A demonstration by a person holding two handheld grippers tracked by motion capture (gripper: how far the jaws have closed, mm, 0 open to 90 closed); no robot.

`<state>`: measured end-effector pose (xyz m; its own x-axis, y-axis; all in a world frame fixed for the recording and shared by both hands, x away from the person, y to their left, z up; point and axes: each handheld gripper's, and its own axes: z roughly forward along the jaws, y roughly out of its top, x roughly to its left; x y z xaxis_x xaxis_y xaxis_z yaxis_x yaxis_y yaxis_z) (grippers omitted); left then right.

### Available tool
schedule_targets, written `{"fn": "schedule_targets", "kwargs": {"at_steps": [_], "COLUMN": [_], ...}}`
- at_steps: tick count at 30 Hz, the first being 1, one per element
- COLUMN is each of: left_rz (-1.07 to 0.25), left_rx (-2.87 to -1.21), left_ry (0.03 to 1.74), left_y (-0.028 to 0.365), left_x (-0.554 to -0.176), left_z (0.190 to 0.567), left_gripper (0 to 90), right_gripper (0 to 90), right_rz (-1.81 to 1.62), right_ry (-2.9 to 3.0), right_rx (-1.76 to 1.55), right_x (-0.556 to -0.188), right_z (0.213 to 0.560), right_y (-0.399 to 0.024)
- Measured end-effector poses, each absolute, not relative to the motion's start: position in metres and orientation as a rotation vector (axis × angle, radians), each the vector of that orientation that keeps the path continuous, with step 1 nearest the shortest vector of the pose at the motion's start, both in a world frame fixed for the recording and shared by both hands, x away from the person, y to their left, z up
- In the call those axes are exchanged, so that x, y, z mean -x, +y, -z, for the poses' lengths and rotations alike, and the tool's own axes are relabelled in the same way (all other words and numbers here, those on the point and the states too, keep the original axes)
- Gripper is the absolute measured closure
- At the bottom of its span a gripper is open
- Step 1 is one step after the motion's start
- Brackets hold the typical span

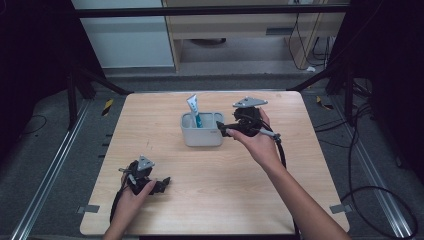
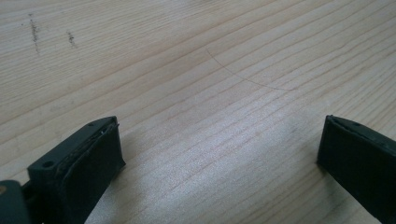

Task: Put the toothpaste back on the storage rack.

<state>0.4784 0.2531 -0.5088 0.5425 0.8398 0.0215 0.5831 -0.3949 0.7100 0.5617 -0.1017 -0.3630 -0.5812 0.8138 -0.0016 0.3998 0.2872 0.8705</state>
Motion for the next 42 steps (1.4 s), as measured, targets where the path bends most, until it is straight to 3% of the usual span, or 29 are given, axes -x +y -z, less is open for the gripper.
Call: {"fn": "schedule_targets", "kwargs": {"at_steps": [15,25,42], "left_rz": [-0.503,-0.503,-0.504], "left_rx": [-2.122,-2.122,-2.122], "left_ry": [1.143,1.144,1.143], "left_y": [0.253,0.253,0.253], "left_x": [-0.478,-0.478,-0.478], "left_z": [0.509,0.509,0.509], "left_gripper": [0.0,0.0,0.0], "right_gripper": [7.2,15.7,15.0], "right_rz": [-1.178,-1.138,-1.078], "right_ry": [2.141,2.144,2.16], "right_rx": [-1.072,-1.079,-1.219], "right_x": [-0.556,-0.553,-0.54], "right_z": [0.369,0.377,0.425], "right_y": [-0.129,-0.155,-0.209]}}
